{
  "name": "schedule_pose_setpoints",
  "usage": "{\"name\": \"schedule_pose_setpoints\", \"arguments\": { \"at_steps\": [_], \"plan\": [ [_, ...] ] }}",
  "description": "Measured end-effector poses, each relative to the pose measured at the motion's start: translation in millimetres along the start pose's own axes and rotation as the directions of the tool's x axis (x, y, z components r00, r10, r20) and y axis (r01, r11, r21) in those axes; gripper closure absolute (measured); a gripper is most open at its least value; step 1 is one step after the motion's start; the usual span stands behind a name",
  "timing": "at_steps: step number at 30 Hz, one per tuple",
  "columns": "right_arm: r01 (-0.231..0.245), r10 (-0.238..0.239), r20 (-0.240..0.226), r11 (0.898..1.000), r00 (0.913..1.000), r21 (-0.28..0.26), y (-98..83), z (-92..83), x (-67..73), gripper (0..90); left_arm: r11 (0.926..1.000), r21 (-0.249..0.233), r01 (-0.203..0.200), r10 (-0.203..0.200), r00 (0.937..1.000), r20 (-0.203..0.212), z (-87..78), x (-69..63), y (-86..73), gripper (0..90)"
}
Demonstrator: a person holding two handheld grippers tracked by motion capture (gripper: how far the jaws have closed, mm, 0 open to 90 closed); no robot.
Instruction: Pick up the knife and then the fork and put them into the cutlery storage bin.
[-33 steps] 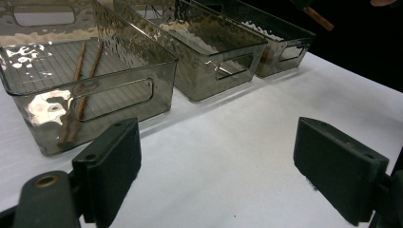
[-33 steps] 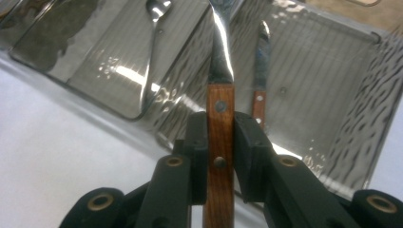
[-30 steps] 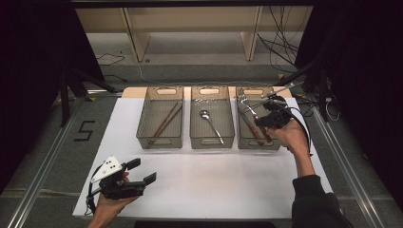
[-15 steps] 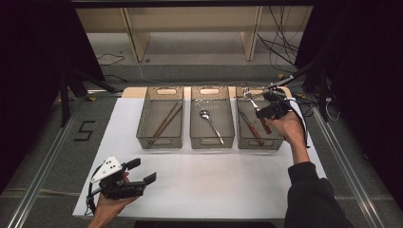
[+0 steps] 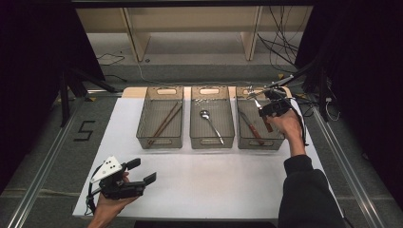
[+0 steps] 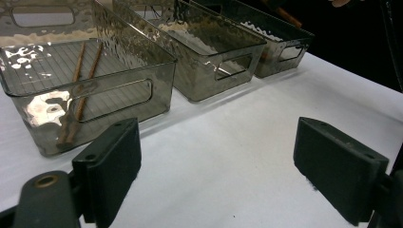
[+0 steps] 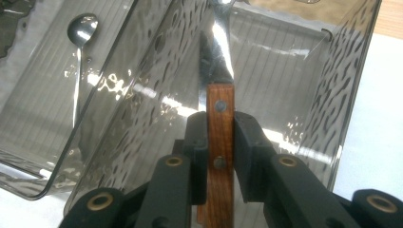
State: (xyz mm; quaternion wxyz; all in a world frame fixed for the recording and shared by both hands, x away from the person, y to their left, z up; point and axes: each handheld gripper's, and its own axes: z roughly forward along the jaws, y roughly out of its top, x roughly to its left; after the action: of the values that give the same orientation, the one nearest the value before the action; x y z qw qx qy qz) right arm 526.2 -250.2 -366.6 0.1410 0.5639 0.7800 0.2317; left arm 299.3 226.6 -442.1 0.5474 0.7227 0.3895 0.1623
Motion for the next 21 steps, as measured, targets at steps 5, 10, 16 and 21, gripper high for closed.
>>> {"name": "schedule_pose_setpoints", "arguments": {
  "at_steps": [5, 10, 16, 21],
  "plan": [
    [-0.001, 0.001, 0.005, 1.000, 1.0000, 0.010, 0.2, 5.5, 0.9, 77.4, 1.0000, 0.000, 0.000, 0.000, 1.0000, 0.000, -0.2, 0.1, 0.0, 15.8],
    [-0.004, 0.004, 0.009, 1.000, 1.0000, 0.017, -1.1, 10.5, 2.0, 77.4, 1.0000, -0.001, 0.000, 0.000, 1.0000, 0.000, -0.5, 0.2, 0.0, 15.8],
    [-0.011, 0.011, 0.007, 1.000, 0.9999, 0.027, -5.7, 18.5, 1.4, 77.3, 1.0000, 0.000, 0.000, 0.000, 1.0000, 0.001, -0.2, 0.2, 0.0, 15.8],
    [-0.013, 0.013, 0.007, 0.999, 0.9999, 0.040, -8.4, 23.7, 1.7, 77.3, 1.0000, 0.000, 0.001, -0.001, 1.0000, 0.001, -0.1, 0.2, 0.1, 15.8]
  ]
}}
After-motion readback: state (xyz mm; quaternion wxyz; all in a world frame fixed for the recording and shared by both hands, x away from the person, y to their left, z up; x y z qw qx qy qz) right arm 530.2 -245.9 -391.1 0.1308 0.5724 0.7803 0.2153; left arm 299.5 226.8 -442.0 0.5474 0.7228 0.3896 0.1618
